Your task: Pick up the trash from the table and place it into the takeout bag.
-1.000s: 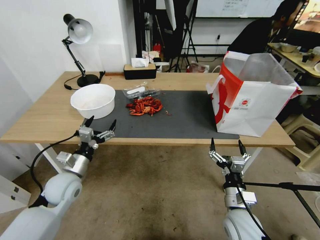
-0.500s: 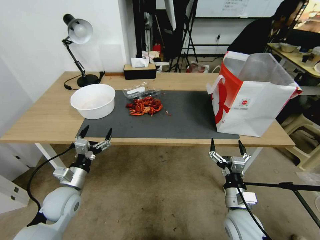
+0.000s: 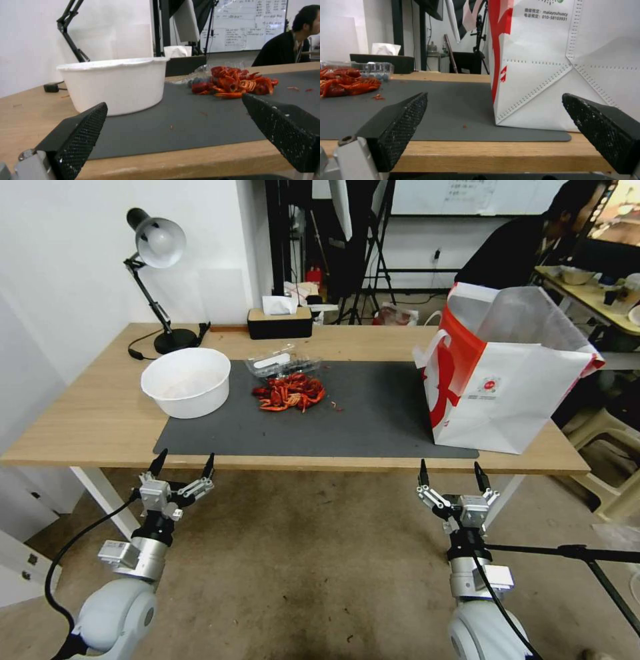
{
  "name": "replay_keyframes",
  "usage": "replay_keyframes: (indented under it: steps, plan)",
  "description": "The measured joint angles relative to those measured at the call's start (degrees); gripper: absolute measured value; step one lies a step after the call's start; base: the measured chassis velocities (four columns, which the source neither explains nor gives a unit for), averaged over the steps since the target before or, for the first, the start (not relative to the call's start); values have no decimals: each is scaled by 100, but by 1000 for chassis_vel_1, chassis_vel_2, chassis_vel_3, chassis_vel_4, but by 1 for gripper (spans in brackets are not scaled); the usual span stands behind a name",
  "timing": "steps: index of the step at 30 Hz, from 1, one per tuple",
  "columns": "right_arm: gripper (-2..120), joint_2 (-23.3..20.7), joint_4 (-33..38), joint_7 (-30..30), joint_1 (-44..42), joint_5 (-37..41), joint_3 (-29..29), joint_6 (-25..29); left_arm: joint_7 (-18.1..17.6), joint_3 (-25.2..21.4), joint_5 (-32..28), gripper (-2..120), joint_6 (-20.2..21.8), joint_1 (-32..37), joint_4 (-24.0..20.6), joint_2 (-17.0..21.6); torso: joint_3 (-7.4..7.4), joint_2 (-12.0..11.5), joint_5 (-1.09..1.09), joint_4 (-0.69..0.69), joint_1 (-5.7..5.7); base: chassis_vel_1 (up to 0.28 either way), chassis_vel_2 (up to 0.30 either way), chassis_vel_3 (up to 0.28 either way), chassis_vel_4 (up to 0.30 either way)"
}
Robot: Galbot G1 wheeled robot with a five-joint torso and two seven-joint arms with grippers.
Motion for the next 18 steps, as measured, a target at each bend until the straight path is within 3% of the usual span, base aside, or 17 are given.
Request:
replay_keyframes:
  steps: [18]
  plan:
    - [100,6,-7,-5,0,-8,1,14,20,1,-13,100,-6,-20,12,20,0,0,-1,0,1,0,0,0,0]
